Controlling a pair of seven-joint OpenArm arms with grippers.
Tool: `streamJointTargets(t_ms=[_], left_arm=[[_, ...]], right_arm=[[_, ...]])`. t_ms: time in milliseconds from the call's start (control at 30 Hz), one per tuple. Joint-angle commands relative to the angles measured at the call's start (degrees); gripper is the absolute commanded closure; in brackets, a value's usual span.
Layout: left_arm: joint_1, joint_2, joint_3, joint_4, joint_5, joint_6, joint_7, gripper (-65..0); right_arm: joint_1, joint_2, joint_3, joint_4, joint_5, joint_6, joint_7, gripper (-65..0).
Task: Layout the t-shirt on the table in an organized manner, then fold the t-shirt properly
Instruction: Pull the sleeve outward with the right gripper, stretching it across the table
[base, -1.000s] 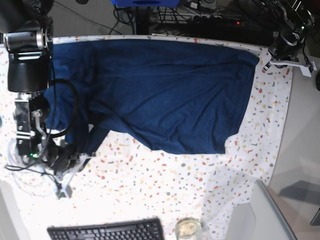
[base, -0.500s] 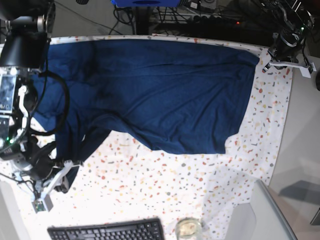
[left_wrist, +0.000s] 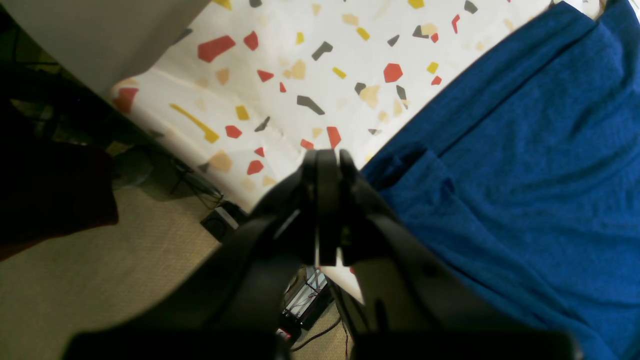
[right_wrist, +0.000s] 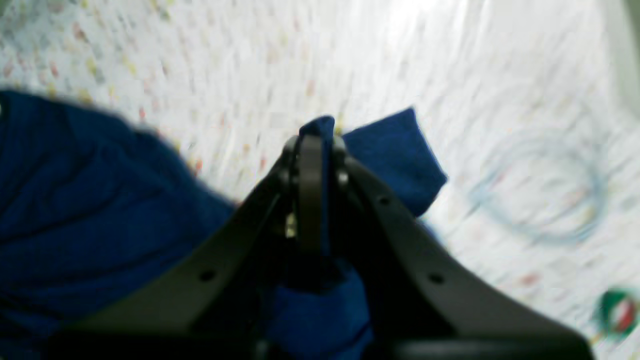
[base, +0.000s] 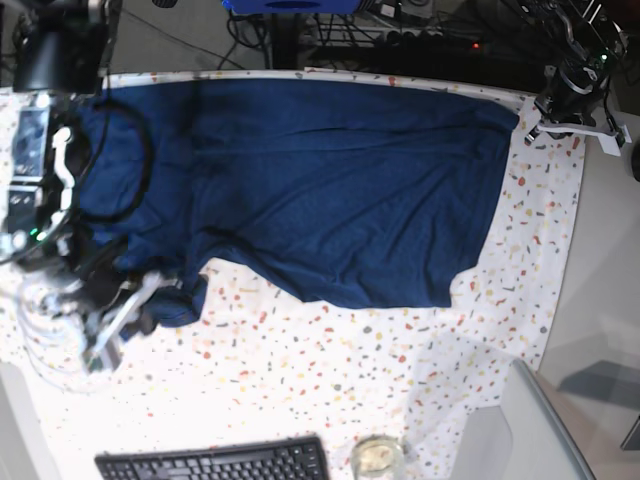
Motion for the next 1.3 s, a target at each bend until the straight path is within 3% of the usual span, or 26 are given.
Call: streamJointTargets(t_ms=[0,100,267,367,467,600,800,933,1100,1167,1267], left_arm=[[0.1,-0.5,-0.3,0.9,-0.4,-0.1,-0.8,0.0],[0.1,-0.5,-0.3,0.9,-0.4,-0.1,-0.8,0.0],[0.6,-0.5,-0.3,0.9,-0.4,-0.1,-0.8,0.0],[0.6,-0.5,-0.3,0.9,-0.4,-0.1,-0.8,0.0],[1.3,-0.5,-0.3,0.9,-0.4,-0.1,-0.8,0.0],[1.3,-0.3,-0.3,0.9,-0.4,-0.1,-0.8,0.0],[2.1,-0.4,-0.3,1.2,-0.5,-0.1,-0.8,0.0],[2.2,-0.5,-0.3,1.1,-0.5,-0.1,-0.8,0.0],[2.2,-0.5,-0.3,1.1,-0.5,-0.1,-0.8,0.0],[2.2,-0.5,-0.3,1.1,-0.5,-0.1,-0.8,0.0],[2.2,-0.5,-0.3,1.1,-0.5,-0.1,-0.8,0.0]], right_arm=[[0.3,-0.4,0.0,-0.2,1.0,0.2,1.5,-0.2],[-1.7,-1.9,0.0,-6.0,1.0,0.2,1.2,-3.9],[-2.1,-1.9,-0.1,-9.4,1.0,0.2,1.0,-35.0],[0.9,-1.3,-0.1,-8.2,0.7,0.1,1.5,-43.2],[7.8,0.0,-0.5,-13.6,0.6,-0.1,1.4,-43.8],[19.8,0.4,-0.5,-34.5,0.6,-0.1,3.7,-43.8],[30.3,2.1,-4.8,-62.9,0.5,-0.2,18.7,-43.4],[31.4,2.8,-10.0,-70.6,0.5,-0.2,27.8,-43.2],[31.3,2.8,-11.1,-72.7,0.6,-0.2,31.1,-42.8],[31.3,2.8,-10.8,-72.8,0.6,-0.2,31.2,-37.2],[31.3,2.9,-10.7,-72.0,0.8,-0.1,31.3,-13.7]])
